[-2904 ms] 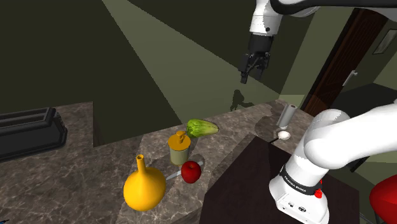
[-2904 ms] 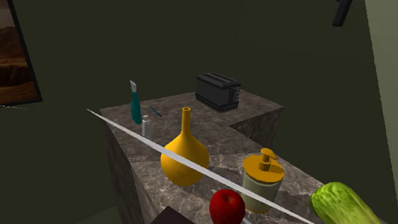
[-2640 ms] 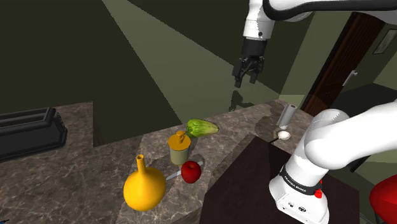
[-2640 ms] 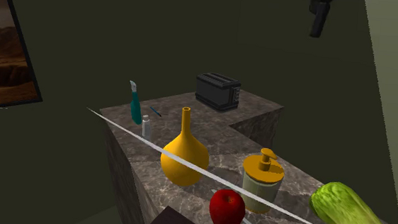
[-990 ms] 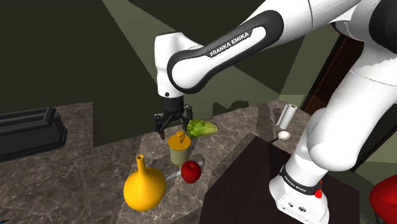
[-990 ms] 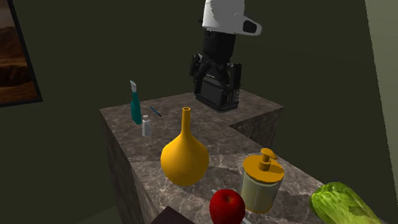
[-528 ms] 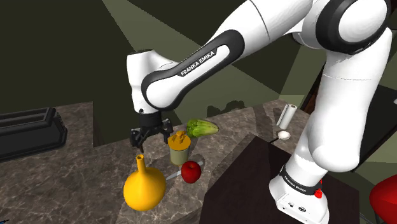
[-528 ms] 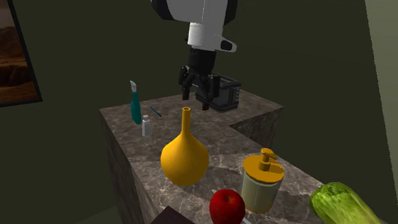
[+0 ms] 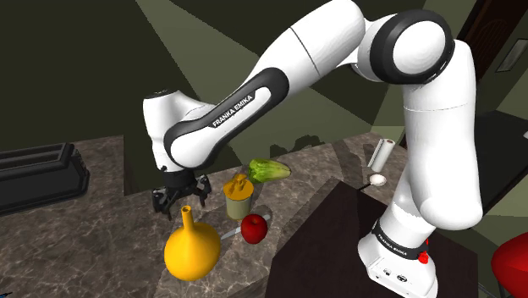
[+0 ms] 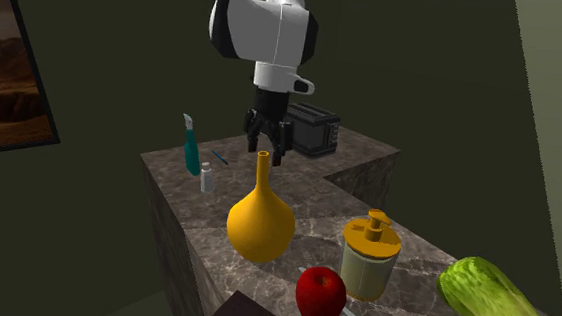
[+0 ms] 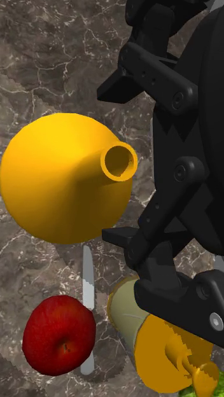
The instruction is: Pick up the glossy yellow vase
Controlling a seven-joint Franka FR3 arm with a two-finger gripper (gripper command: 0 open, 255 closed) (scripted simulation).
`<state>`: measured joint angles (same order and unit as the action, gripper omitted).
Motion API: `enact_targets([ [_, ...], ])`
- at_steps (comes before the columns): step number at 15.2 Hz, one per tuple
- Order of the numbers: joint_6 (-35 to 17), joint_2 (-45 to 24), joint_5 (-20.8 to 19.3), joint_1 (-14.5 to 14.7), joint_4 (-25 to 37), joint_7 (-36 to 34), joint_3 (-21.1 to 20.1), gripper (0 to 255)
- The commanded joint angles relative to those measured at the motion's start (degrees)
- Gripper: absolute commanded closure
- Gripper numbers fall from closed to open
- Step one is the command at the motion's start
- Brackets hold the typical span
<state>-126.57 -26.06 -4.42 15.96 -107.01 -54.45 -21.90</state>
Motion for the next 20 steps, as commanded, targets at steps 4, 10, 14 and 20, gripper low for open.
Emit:
enact_targets([
  [4,-2.55,-2.3,-0.89,0.51,-0.33,-0.44,0.54,0],
  [10,-2.64,-2.27,-0.88,0.53,-0.44,-0.47,0.53,255],
  [14,-2.63,-2.28,-0.88,0.53,-0.41,-0.46,0.53,255],
  [20,0.38,0.13,0.05,0.05,0.28,-0.09,-0.06,255],
])
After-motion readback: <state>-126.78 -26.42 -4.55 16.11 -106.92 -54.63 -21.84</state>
